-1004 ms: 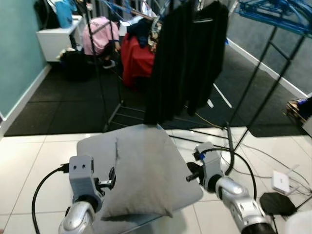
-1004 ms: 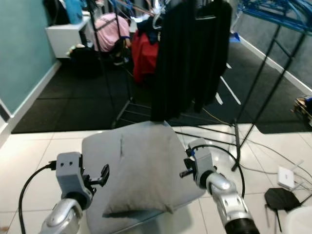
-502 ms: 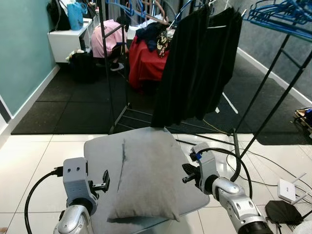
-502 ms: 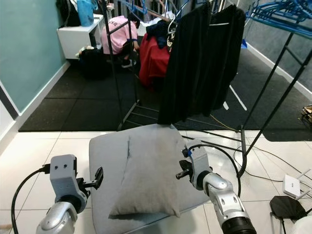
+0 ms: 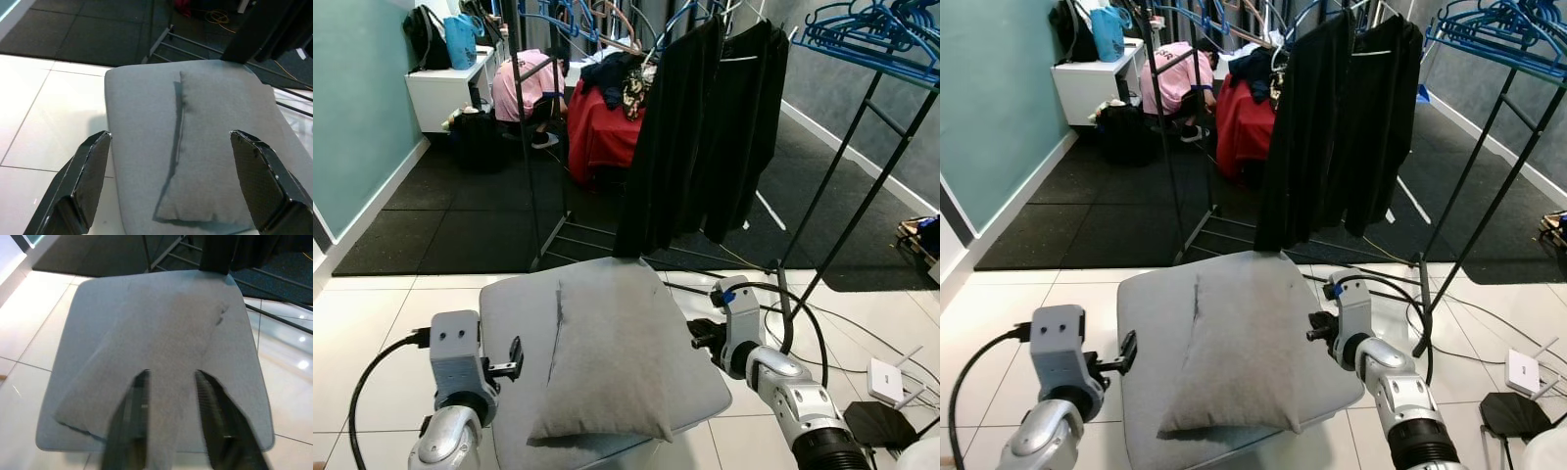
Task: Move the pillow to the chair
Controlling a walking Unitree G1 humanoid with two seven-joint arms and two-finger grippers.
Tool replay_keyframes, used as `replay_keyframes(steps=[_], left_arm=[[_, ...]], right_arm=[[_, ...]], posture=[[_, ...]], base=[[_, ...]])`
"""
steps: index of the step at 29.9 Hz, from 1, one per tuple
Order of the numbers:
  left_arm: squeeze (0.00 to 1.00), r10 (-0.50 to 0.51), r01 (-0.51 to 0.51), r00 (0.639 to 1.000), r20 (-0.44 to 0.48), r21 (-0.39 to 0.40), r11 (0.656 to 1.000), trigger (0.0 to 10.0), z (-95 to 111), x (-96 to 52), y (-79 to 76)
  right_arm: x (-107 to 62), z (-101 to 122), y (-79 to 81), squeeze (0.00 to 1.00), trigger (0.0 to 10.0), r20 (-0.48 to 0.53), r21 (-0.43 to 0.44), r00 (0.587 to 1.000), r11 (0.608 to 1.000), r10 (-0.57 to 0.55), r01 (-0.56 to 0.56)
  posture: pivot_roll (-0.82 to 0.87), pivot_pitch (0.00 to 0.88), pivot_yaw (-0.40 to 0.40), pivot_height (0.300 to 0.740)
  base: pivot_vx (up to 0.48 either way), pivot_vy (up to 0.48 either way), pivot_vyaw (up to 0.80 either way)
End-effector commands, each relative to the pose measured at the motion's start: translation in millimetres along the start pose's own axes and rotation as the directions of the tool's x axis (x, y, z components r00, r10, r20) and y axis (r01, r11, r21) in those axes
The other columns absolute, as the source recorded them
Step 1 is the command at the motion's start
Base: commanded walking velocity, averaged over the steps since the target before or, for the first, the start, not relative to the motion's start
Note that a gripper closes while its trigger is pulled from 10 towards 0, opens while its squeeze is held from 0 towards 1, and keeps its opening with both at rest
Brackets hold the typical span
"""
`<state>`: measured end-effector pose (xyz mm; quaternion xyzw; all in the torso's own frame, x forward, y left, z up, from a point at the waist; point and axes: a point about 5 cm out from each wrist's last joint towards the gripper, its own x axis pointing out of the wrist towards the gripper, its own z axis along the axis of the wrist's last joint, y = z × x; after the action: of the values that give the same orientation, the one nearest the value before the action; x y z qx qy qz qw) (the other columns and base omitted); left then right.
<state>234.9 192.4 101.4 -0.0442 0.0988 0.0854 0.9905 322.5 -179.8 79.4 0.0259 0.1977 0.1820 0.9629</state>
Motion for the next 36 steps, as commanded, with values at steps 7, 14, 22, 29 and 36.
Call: replay_keyframes(steps=[7,14,22,29,36], left_arm=[[0.00,0.039,-0.039,0.999,-0.005,0.029,0.999,10.0,3,4.7,11.6],[0.00,0.051,-0.051,0.999,0.002,0.030,0.998,10.0,5,5.9,15.3],[0.00,0.051,-0.051,0.999,0.002,0.032,0.998,10.0,6,7.6,16.0],[0.00,0.051,-0.051,0.999,-0.002,0.027,0.998,10.0,7,10.1,17.2],[0.00,0.063,-0.063,0.998,0.007,0.019,0.998,10.0,11,13.3,20.1]], right_arm=[[1.0,4,0.7,1.00,10.0,0.019,0.069,1.000,0.997,0.019,-0.021],[1.8,6,-1.9,1.00,10.0,0.026,0.086,1.000,0.996,0.016,-0.018],[2.9,10,-5.6,1.00,10.0,0.046,0.128,0.999,0.992,0.005,-0.011],[6.7,11,-10.3,0.00,10.0,0.038,0.224,0.999,0.975,-0.006,-0.003],[10.5,5,-14.7,0.00,10.0,0.029,0.404,0.999,0.913,0.045,-0.053]], posture=[[-0.18,0.069,-0.057,0.640],[-0.18,0.068,-0.056,0.620],[-0.18,0.046,-0.057,0.596],[-0.17,0.038,-0.052,0.574],[-0.17,0.047,-0.055,0.574]], base=[[0.000,0.000,0.00],[0.000,0.000,0.00],[0.000,0.000,0.00],[0.000,0.000,0.00],[0.000,0.000,0.00]])
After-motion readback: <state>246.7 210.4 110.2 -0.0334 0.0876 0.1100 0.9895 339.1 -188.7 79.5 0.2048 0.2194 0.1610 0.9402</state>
